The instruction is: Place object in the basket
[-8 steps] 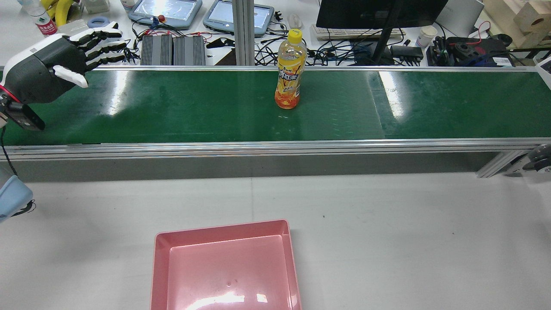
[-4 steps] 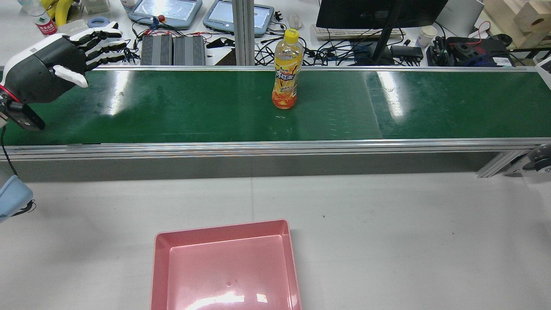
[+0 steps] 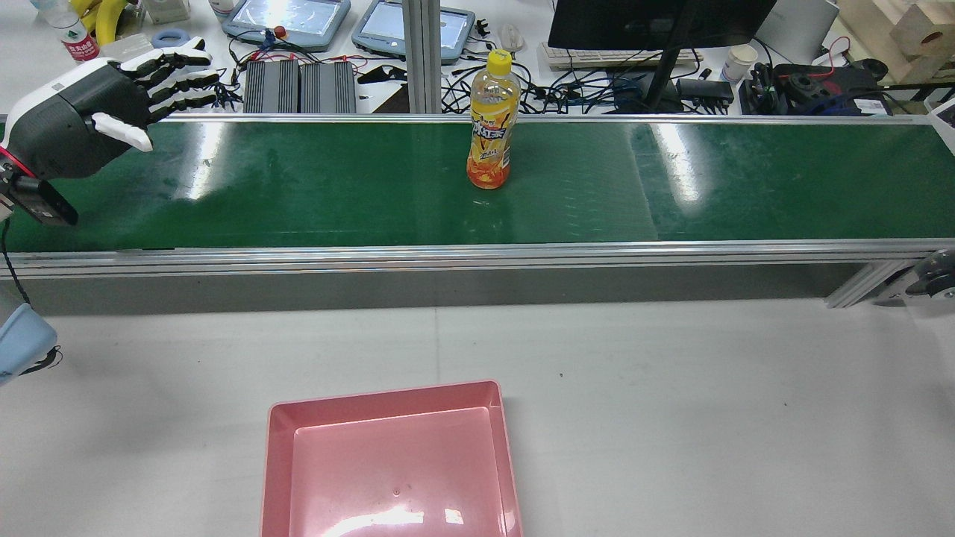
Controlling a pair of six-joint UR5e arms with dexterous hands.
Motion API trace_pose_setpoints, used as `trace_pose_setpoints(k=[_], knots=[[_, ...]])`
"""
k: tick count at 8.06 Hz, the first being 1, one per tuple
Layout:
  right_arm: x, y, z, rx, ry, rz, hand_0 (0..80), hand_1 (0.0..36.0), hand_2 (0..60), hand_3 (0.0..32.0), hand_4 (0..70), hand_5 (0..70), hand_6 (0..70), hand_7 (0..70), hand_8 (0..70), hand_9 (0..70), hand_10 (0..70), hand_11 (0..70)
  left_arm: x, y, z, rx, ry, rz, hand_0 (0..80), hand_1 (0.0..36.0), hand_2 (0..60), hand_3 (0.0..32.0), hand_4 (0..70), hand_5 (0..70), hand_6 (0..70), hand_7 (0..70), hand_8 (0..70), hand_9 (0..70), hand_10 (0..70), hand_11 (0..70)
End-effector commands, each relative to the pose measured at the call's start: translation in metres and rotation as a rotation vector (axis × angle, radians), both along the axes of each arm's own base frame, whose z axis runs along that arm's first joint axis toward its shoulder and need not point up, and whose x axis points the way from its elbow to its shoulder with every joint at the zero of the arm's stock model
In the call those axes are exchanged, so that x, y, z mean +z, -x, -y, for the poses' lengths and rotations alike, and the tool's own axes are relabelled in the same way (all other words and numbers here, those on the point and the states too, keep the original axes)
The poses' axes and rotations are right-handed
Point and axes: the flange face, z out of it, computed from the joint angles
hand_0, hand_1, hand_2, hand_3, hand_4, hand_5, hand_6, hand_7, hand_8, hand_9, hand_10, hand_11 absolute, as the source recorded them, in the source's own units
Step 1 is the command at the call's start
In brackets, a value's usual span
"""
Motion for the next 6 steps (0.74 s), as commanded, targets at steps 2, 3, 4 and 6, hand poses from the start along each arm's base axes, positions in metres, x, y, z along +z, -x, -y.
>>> trace_pose_setpoints(k=[2,3,4,6], knots=[[0.0,0.0,0.0,0.0,0.0,0.0,0.0,0.0,0.0,0.0,0.0,0.0,0.0,0.0,0.0,0.0,0.0,0.0,0.001,0.0,0.0001,-0.001,0.001,0.002,50.7,8.8,0.0,4.6,14.6,26.6,2.9,1.9,11.5,12.1,9.8,15.3],[0.0,0.0,0.0,0.0,0.0,0.0,0.0,0.0,0.0,0.0,0.0,0.0,0.0,0.0,0.0,0.0,0.0,0.0,0.0013,0.0,0.0,-0.001,0.003,0.002,50.8,9.1,0.0,4.6,14.5,26.5,2.9,1.8,11.4,12.0,9.7,15.2],[0.0,0.0,0.0,0.0,0.0,0.0,0.0,0.0,0.0,0.0,0.0,0.0,0.0,0.0,0.0,0.0,0.0,0.0,0.0013,0.0,0.0,0.0,0.003,0.001,50.8,9.0,0.0,4.6,14.4,27.2,2.9,1.8,11.5,12.2,9.7,15.2],[0.0008,0.0,-0.0001,0.0,0.002,0.0,0.0,0.0,0.0,0.0,0.0,0.0,0.0,0.0,0.0,0.0,0.0,0.0,0.0005,0.0,-0.0002,0.001,0.002,0.001,50.8,9.1,0.0,5.0,14.3,26.7,2.8,1.9,11.5,12.2,9.3,14.6]])
